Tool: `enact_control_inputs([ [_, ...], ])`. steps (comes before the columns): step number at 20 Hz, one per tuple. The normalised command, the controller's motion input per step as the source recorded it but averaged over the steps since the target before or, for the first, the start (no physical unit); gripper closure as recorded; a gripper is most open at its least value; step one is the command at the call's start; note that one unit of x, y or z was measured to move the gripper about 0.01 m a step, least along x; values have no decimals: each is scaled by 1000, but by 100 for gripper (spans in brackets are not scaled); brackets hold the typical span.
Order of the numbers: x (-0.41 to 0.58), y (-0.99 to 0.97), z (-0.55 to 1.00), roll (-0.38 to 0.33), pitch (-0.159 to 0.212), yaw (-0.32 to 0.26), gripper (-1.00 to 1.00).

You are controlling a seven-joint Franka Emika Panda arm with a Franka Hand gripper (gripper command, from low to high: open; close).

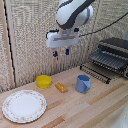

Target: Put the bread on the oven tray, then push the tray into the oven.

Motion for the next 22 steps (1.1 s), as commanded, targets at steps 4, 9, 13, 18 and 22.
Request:
enact_control_inputs([
  [4, 374, -127, -319, 24, 82, -7, -100],
  [9, 319, -218, -400, 25, 125, 0, -100],
  [13, 53, -171, -360, 0, 113, 10, -100],
  [18, 38, -38, -341, -2, 79, 27, -100],
  [22, 190, -28, -363, -6, 5, 68, -100],
])
